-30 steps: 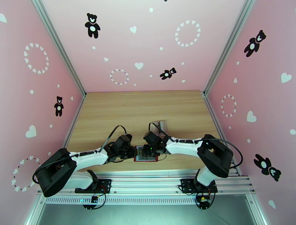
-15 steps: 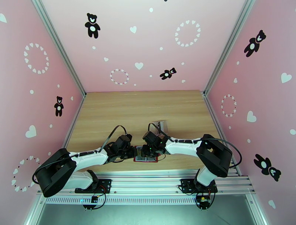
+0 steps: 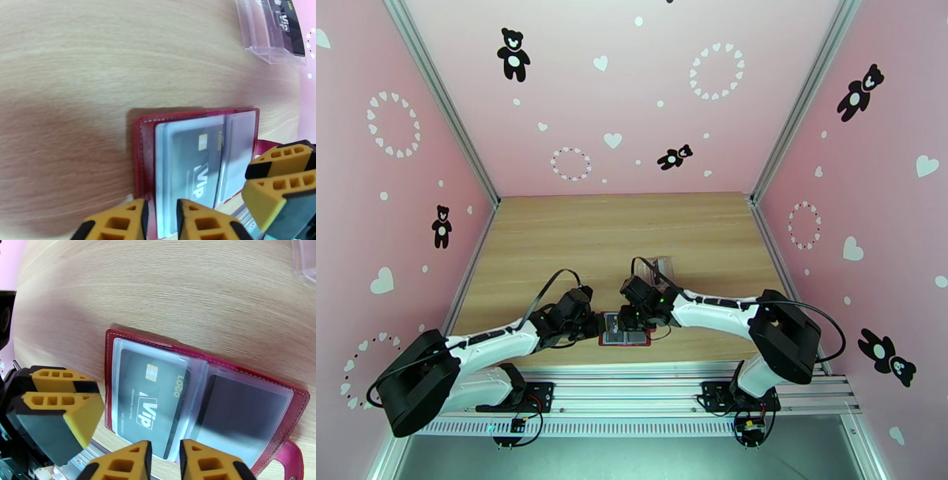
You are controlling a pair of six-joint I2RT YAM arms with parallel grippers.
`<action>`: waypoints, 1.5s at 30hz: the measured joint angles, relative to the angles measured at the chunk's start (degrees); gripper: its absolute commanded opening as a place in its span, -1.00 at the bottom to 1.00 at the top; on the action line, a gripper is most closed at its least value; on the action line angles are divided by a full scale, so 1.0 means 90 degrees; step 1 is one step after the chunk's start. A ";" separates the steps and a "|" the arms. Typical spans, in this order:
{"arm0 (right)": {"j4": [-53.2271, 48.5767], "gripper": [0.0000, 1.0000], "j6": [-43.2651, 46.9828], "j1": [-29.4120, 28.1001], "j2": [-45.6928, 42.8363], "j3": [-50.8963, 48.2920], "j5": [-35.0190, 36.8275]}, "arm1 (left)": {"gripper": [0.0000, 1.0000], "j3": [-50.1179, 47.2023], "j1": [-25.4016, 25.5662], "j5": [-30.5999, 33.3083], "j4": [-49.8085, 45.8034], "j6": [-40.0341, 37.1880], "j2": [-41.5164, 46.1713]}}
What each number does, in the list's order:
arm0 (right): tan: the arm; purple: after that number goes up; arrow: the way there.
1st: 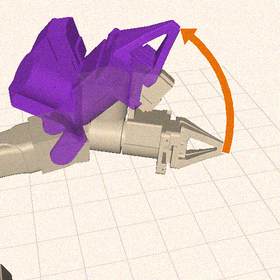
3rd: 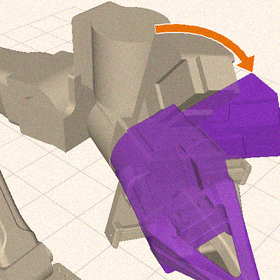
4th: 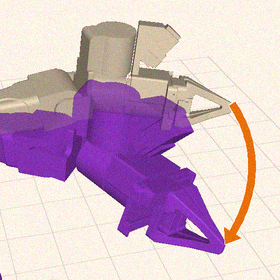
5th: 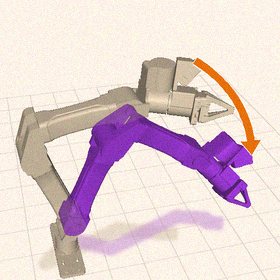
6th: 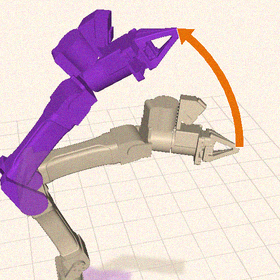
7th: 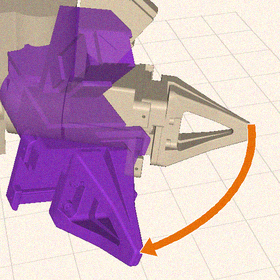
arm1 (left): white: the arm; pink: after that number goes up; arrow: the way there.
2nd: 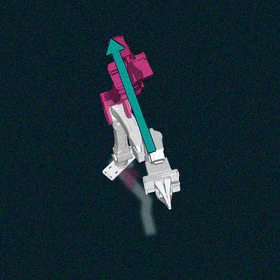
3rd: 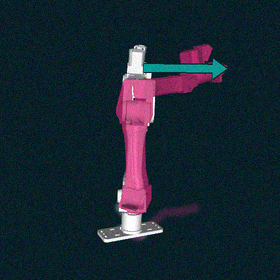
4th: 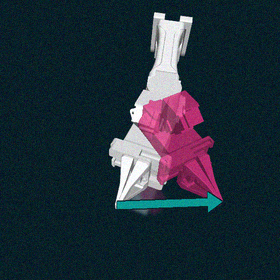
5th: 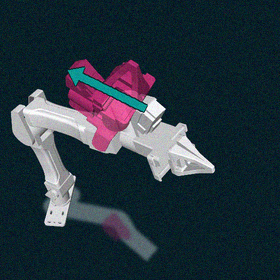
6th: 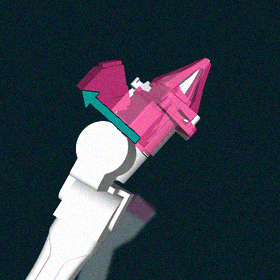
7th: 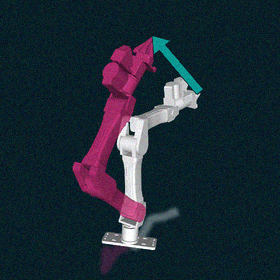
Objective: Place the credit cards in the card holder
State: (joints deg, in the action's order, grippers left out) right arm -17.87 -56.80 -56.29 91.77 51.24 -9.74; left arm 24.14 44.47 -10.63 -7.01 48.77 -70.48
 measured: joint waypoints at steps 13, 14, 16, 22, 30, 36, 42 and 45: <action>-0.0044 -0.69 0.0051 0.0000 0.0391 0.0163 0.0010 | -0.53 -0.0012 0.0000 0.0015 0.0063 0.0000 -0.0299; -0.0044 -0.70 0.0049 0.0000 0.0408 0.0163 0.0012 | -0.53 -0.0012 -0.0002 0.0015 0.0063 0.0000 -0.0296; -0.0041 -0.72 0.0051 0.0000 0.0430 0.0163 0.0002 | -0.53 -0.0012 0.0000 0.0015 0.0066 0.0000 -0.0296; -0.0032 -0.74 0.0053 0.0000 0.0525 0.0163 -0.0002 | -0.54 -0.0049 0.0000 0.0015 0.0109 0.0000 -0.0296; 0.0019 -0.80 0.0063 0.0000 0.0680 0.0163 -0.0012 | -0.54 -0.0085 0.0000 0.0015 0.0209 0.0000 -0.0296; 0.0019 -0.84 0.0100 0.0000 0.0695 0.0160 0.0002 | -0.54 -0.0090 0.0000 0.0015 0.0211 0.0000 -0.0291; 0.0053 -0.87 0.0102 0.0000 0.0738 0.0160 0.0022 | -0.53 -0.0119 -0.0002 -0.0010 0.0202 0.0002 -0.0083; 0.0058 -0.87 0.0107 0.0000 0.0746 0.0160 0.0024 | -0.51 -0.0119 0.0000 -0.0083 0.0202 0.0005 0.0080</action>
State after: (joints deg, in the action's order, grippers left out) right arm -17.34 -55.83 -56.29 98.48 52.69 -9.52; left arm 23.07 44.47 -11.38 -5.19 48.82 -69.76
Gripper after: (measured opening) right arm 0.068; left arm 0.237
